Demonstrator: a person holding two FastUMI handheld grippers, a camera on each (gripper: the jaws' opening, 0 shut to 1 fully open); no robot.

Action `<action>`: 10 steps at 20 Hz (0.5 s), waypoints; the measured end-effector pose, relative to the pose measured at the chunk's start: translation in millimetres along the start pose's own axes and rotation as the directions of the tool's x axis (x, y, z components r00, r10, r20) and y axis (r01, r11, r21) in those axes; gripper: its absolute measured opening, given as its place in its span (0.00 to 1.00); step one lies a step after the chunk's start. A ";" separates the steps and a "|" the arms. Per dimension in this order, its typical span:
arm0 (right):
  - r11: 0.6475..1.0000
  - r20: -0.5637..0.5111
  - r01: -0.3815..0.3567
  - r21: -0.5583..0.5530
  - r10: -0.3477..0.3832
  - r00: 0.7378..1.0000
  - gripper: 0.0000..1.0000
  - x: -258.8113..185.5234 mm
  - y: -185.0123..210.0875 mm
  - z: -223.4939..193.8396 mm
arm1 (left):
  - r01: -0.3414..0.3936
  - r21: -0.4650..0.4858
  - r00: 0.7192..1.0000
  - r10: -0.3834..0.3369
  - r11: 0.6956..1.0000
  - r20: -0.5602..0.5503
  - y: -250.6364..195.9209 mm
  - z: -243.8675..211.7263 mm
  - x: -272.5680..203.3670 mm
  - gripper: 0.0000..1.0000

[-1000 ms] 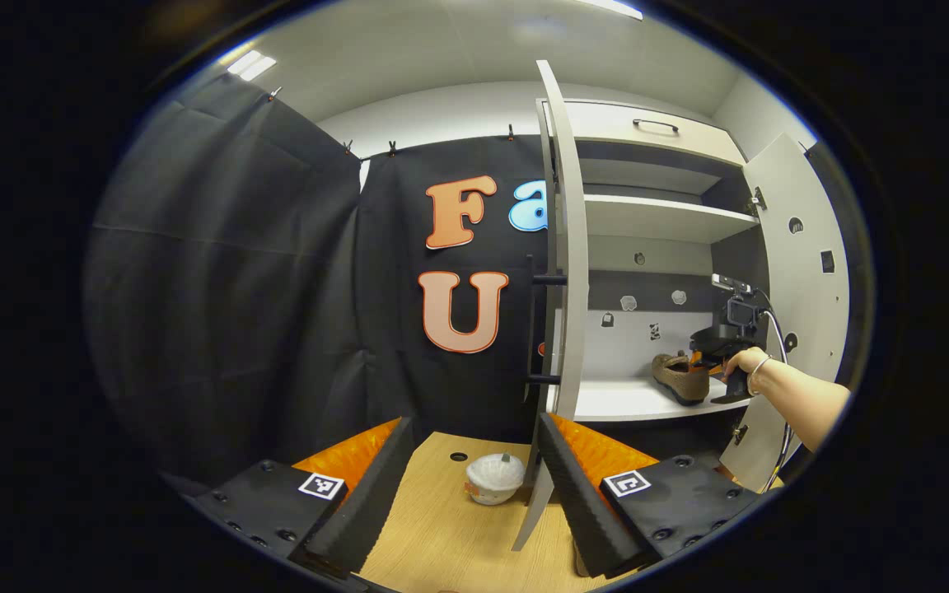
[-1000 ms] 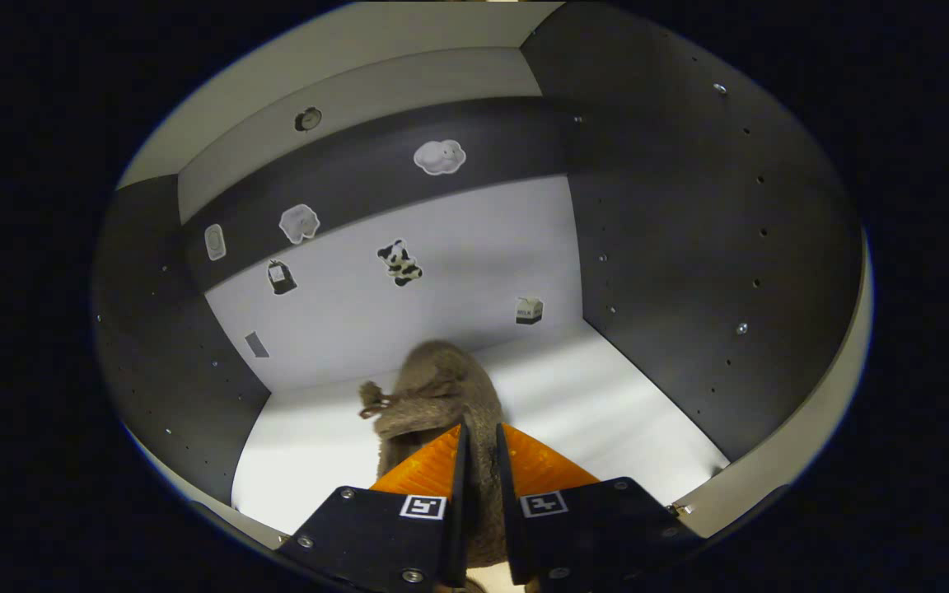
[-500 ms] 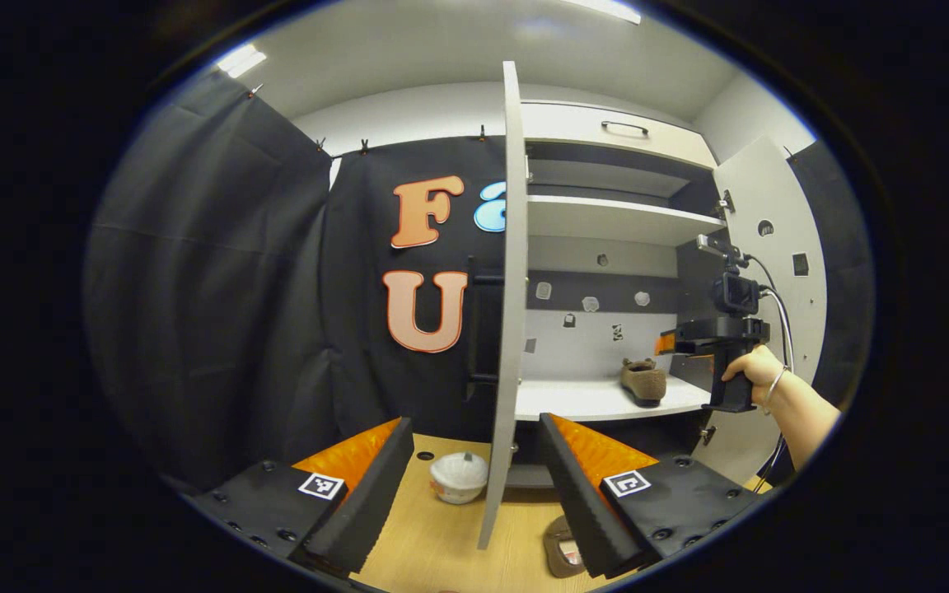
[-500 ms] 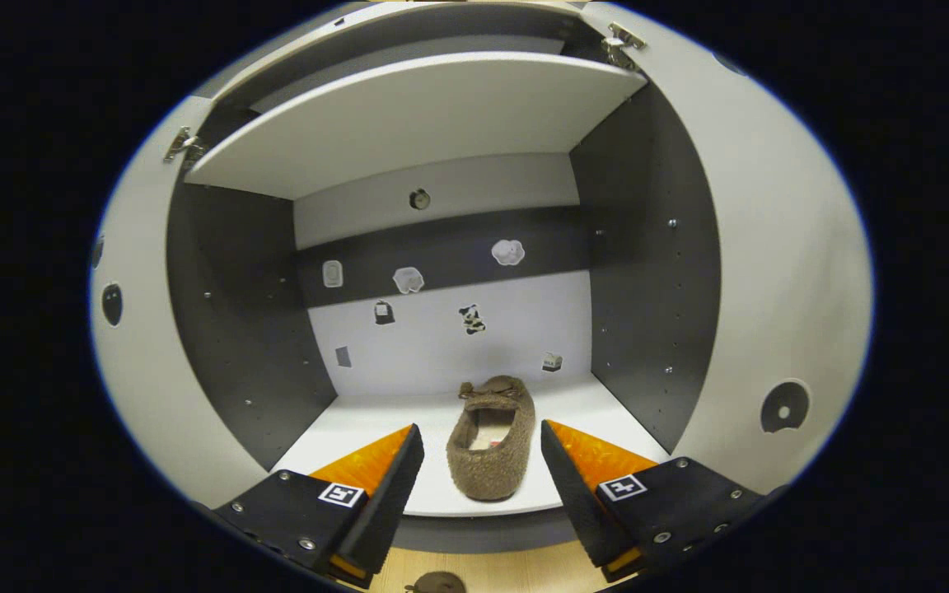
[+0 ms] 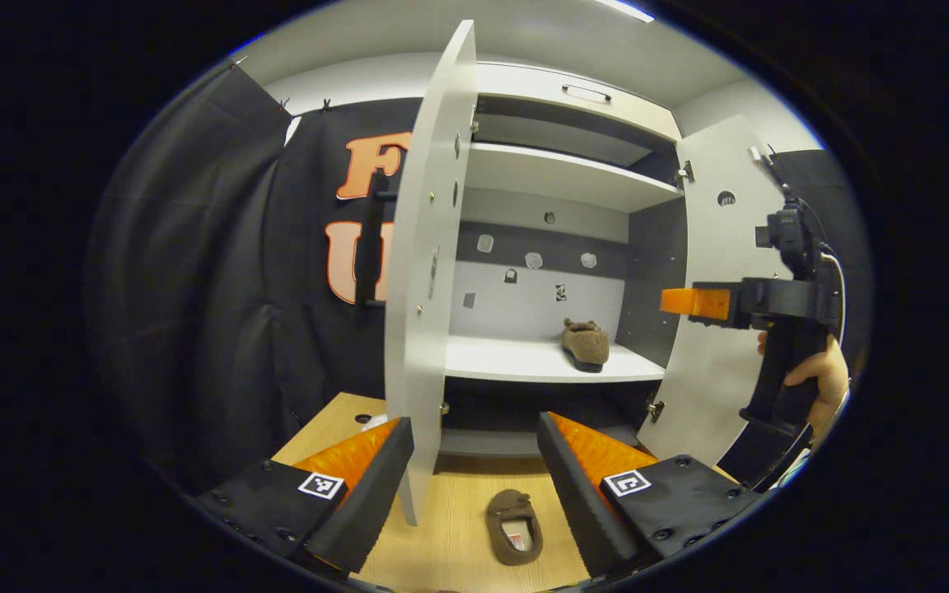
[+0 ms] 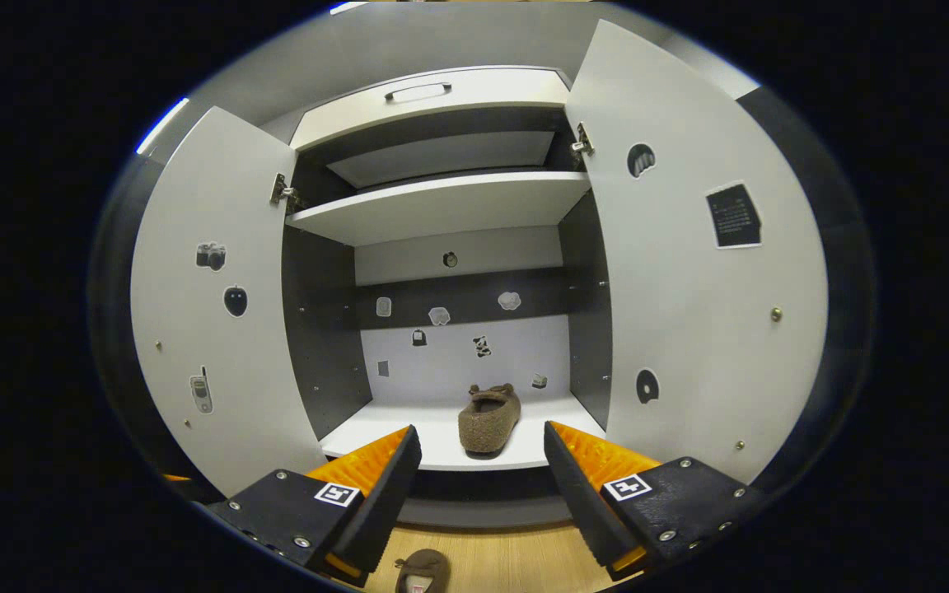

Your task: Grab one shoe with the right hand and put it into the shoe cabinet, grab the other shoe with the left hand and put it into the shoe cabinet; then close the right door with the right hand and the left door with the left hand.

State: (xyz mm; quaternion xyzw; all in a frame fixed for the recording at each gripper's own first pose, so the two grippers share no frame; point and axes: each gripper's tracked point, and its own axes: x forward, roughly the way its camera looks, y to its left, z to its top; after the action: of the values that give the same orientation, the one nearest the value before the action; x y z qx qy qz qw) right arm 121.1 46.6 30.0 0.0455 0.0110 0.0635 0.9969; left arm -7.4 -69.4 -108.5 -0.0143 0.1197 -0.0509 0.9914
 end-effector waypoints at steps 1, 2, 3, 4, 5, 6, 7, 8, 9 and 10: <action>1.000 0.004 0.006 -0.001 -0.006 1.000 0.92 -13.1 -7.4 -0.7 | 0.009 0.000 1.000 -0.009 1.000 -0.023 -5.3 -12.7 7.4 0.98; 1.000 0.010 0.014 -0.009 -0.014 1.000 0.92 -22.9 -14.7 -1.1 | 0.017 0.000 0.999 -0.016 1.000 -0.051 -10.9 -28.4 16.3 0.98; 1.000 0.020 0.024 -0.020 -0.023 1.000 0.92 -31.5 -22.7 0.0 | 0.022 -0.002 0.997 -0.022 1.000 -0.074 -13.9 -43.5 24.3 0.99; 0.999 0.030 0.033 -0.030 -0.032 0.999 0.92 -41.5 -30.8 1.3 | 0.023 -0.006 0.994 -0.023 1.000 -0.106 -15.2 -60.3 31.2 0.99; 0.998 0.037 0.047 -0.036 -0.046 0.998 0.92 -50.7 -39.5 3.1 | 0.025 -0.015 0.990 -0.026 1.000 -0.137 -17.7 -77.0 39.5 0.99; 0.997 0.041 0.063 -0.039 -0.062 0.997 0.92 -59.3 -49.1 4.1 | 0.022 -0.020 0.984 -0.026 1.000 -0.175 -16.6 -95.6 46.6 0.99; 0.996 0.048 0.078 -0.039 -0.077 0.996 0.92 -82.5 -46.2 -3.4 | 0.023 -0.025 0.978 -0.028 0.999 -0.206 -16.2 -112.4 54.1 0.99; 0.995 0.052 0.090 -0.033 -0.088 0.995 0.92 -89.3 -54.3 -2.6 | 0.021 -0.024 0.973 -0.026 0.999 -0.230 -15.9 -128.7 59.8 0.99; 0.994 0.058 0.103 -0.028 -0.101 0.993 0.92 -97.5 -61.8 -2.8 | 0.020 -0.018 0.969 -0.023 1.000 -0.245 -15.4 -143.0 66.5 0.99; 0.993 0.061 0.120 -0.024 -0.118 0.991 0.92 -103.2 -70.9 -2.9 | 0.016 -0.008 0.961 -0.017 1.000 -0.275 -14.8 -160.1 72.3 0.99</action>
State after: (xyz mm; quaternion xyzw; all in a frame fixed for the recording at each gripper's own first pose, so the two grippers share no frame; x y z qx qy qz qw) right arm 27.6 -36.4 22.3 0.0327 -0.0170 0.0028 0.9993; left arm 22.8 -94.3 -280.4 -0.0110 0.2561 -0.0602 0.9647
